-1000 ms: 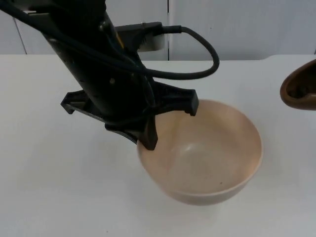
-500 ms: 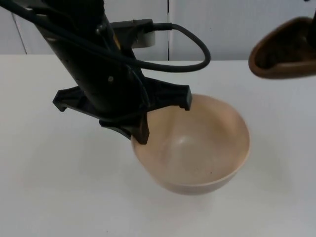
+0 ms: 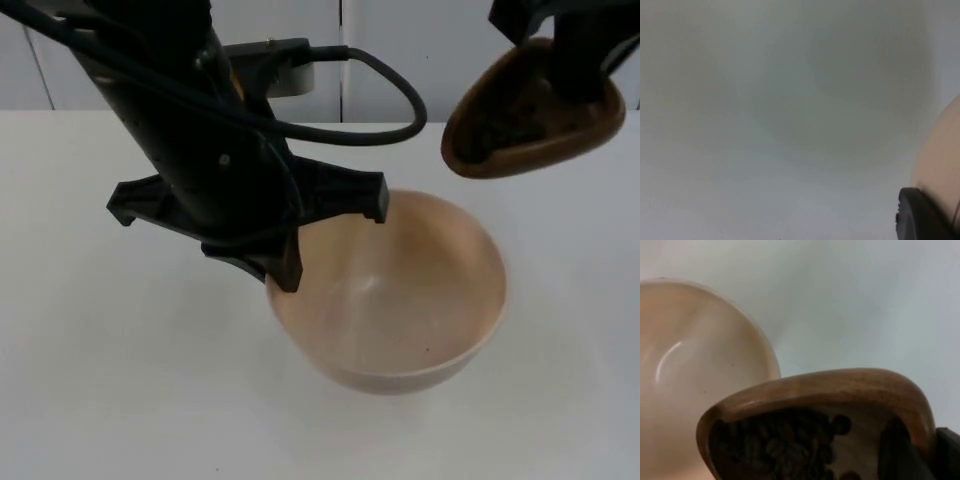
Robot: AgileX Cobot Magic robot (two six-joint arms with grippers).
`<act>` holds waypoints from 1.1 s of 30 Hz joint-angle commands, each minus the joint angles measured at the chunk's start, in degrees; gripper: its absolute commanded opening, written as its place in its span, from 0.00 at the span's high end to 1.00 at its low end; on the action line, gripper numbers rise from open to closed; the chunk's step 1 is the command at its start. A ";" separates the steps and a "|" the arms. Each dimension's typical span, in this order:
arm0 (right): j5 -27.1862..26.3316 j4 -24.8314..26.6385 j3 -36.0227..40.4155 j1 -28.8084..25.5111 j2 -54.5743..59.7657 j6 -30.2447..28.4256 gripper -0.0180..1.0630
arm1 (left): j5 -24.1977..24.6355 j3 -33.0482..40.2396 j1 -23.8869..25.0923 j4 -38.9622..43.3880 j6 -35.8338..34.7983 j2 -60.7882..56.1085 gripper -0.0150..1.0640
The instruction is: Pick up the bowl with the left hand and pour the coffee beans from the cup into the bowl with the right hand.
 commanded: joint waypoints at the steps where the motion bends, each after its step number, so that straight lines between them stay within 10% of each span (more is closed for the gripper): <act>1: 0.22 -2.09 -0.68 0.90 -0.25 0.29 0.98 | -0.69 0.19 -0.12 0.12 -0.46 -0.39 0.99; 33: -2.34 -28.12 -0.68 16.60 -0.03 -3.08 0.98 | -0.92 0.19 -0.12 0.12 -0.46 -0.39 0.99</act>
